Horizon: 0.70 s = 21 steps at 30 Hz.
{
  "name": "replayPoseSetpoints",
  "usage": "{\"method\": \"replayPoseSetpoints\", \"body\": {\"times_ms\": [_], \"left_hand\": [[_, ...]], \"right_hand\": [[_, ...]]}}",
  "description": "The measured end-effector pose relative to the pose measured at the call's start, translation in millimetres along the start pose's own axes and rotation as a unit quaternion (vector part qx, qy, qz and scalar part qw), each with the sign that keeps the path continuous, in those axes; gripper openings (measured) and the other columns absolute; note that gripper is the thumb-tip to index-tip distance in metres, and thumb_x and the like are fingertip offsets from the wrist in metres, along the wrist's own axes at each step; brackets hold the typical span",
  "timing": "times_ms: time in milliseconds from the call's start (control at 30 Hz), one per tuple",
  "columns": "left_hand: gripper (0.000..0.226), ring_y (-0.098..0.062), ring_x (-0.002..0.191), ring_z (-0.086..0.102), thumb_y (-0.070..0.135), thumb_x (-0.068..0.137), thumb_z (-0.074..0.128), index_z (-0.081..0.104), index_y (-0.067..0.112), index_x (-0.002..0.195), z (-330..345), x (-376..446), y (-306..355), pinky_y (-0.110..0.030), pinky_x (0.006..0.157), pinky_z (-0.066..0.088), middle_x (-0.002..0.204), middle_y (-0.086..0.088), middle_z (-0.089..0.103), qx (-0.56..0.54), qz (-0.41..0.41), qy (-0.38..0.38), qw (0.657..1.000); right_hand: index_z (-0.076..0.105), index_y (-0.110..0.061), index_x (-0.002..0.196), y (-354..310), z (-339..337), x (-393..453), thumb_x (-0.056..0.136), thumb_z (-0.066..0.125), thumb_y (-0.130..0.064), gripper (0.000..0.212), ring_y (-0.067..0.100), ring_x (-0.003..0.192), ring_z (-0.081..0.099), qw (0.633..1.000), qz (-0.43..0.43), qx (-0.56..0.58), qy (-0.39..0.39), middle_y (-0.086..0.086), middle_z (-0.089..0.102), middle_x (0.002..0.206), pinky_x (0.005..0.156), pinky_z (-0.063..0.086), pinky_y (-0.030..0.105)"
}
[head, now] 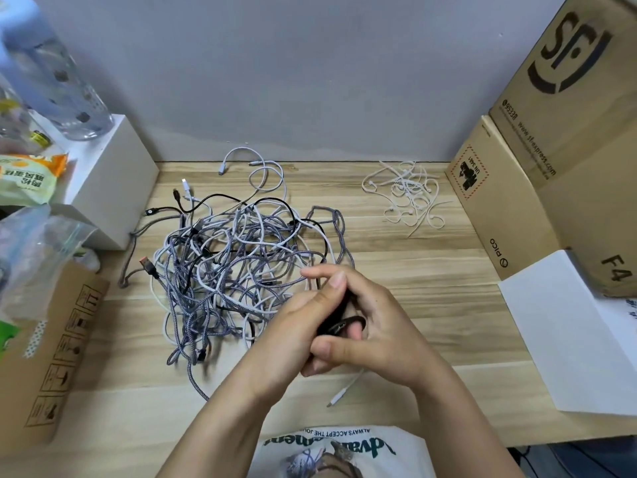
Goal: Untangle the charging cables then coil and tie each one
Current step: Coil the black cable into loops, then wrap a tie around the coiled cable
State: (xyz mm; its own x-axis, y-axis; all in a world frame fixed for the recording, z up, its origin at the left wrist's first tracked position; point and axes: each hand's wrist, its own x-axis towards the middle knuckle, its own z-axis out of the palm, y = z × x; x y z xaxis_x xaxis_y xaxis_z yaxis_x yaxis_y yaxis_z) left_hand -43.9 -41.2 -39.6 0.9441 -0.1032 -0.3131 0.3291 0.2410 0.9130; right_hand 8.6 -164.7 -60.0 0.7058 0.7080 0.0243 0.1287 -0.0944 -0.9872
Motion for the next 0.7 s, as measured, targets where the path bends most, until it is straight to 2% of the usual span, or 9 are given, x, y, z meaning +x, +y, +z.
{"method": "replayPoseSetpoints", "body": {"times_ms": [67, 133, 233, 333, 433, 500, 567, 633, 700], "left_hand": [[0.061, -0.007, 0.03, 0.022, 0.059, 0.088, 0.039, 0.054, 0.007, 0.06, -3, 3, 3, -0.019, 0.039, 0.009, 0.038, -0.006, 0.032, -0.003, -0.033, -0.013, 0.999], [0.067, -0.006, 0.028, 0.02, 0.059, 0.086, 0.027, 0.05, 0.004, 0.056, -7, 8, 4, -0.02, 0.038, 0.007, 0.032, 0.001, 0.026, -0.014, -0.062, -0.019, 0.998], [0.074, -0.007, 0.024, 0.018, 0.06, 0.088, 0.023, 0.05, 0.005, 0.046, -12, 18, 1, -0.012, 0.033, 0.009, 0.029, 0.001, 0.024, -0.026, -0.08, 0.017, 0.996], [0.07, -0.006, 0.022, 0.019, 0.053, 0.093, 0.027, 0.046, 0.005, 0.046, -11, 30, -4, -0.011, 0.029, 0.012, 0.027, 0.002, 0.025, -0.068, -0.08, 0.082, 0.991], [0.05, -0.006, 0.028, 0.026, 0.044, 0.087, 0.042, 0.049, 0.011, 0.05, -8, 40, -8, -0.015, 0.035, 0.016, 0.034, 0.002, 0.031, -0.161, -0.074, 0.091, 0.98], [0.033, -0.009, 0.039, 0.034, 0.036, 0.085, 0.048, 0.061, 0.008, 0.071, -6, 46, -10, -0.017, 0.044, 0.027, 0.045, -0.001, 0.039, -0.256, -0.048, 0.034, 0.965], [0.026, -0.012, 0.051, 0.042, 0.028, 0.089, 0.05, 0.06, 0.004, 0.088, -4, 52, -14, -0.02, 0.057, 0.038, 0.057, -0.004, 0.047, -0.295, -0.001, -0.011, 0.955], [0.029, -0.011, 0.056, 0.043, 0.028, 0.088, 0.043, 0.062, 0.006, 0.09, -3, 60, -19, -0.019, 0.06, 0.04, 0.06, -0.002, 0.048, -0.291, 0.032, -0.012, 0.956], [0.033, -0.008, 0.054, 0.039, 0.028, 0.088, 0.04, 0.057, 0.003, 0.104, -3, 67, -17, -0.016, 0.058, 0.036, 0.06, 0.002, 0.045, -0.29, 0.035, -0.003, 0.956]], "right_hand": [[0.06, -0.027, 0.099, 1, 5, 2, 0.065, 0.071, -0.049, 0.042, 0.014, 0.077, 0.06, 0.995, -0.036, -0.071, 0.061, -0.008, 0.062, 0.083, 0.071, 0.05, 0.038], [0.058, -0.025, 0.089, 4, 12, 3, 0.067, 0.067, -0.054, 0.037, 0.013, 0.066, 0.056, 0.984, -0.05, -0.12, 0.121, -0.01, 0.059, 0.071, 0.063, 0.048, 0.038], [0.06, -0.03, 0.098, 12, 25, 6, 0.069, 0.064, -0.056, 0.038, 0.007, 0.065, 0.06, 0.961, -0.053, -0.145, 0.232, -0.012, 0.066, 0.072, 0.063, 0.052, 0.034], [0.062, -0.031, 0.102, 21, 31, 12, 0.073, 0.063, -0.054, 0.038, 0.003, 0.067, 0.064, 0.941, -0.049, -0.159, 0.295, -0.01, 0.07, 0.076, 0.064, 0.053, 0.029], [0.067, -0.024, 0.083, 19, 29, 20, 0.073, 0.071, -0.043, 0.022, 0.01, 0.05, 0.063, 0.94, -0.016, -0.058, 0.337, -0.004, 0.066, 0.057, 0.053, 0.053, 0.031], [0.065, -0.018, 0.07, 15, 19, 29, 0.074, 0.077, -0.022, 0.013, 0.013, 0.032, 0.053, 0.922, 0.041, 0.117, 0.368, 0.0, 0.056, 0.043, 0.039, 0.045, 0.023], [0.061, -0.011, 0.067, 16, 7, 38, 0.081, 0.068, -0.008, 0.016, 0.012, 0.024, 0.041, 0.888, 0.087, 0.233, 0.386, 0.002, 0.047, 0.035, 0.032, 0.036, 0.016], [0.061, -0.01, 0.069, 23, 0, 49, 0.083, 0.066, -0.013, 0.016, 0.012, 0.025, 0.038, 0.877, 0.101, 0.254, 0.395, 0.002, 0.047, 0.035, 0.033, 0.035, 0.017], [0.066, -0.016, 0.068, 35, -2, 60, 0.075, 0.069, -0.038, 0.023, 0.018, 0.039, 0.045, 0.886, 0.099, 0.203, 0.405, 0.004, 0.054, 0.046, 0.044, 0.043, 0.03]]}}
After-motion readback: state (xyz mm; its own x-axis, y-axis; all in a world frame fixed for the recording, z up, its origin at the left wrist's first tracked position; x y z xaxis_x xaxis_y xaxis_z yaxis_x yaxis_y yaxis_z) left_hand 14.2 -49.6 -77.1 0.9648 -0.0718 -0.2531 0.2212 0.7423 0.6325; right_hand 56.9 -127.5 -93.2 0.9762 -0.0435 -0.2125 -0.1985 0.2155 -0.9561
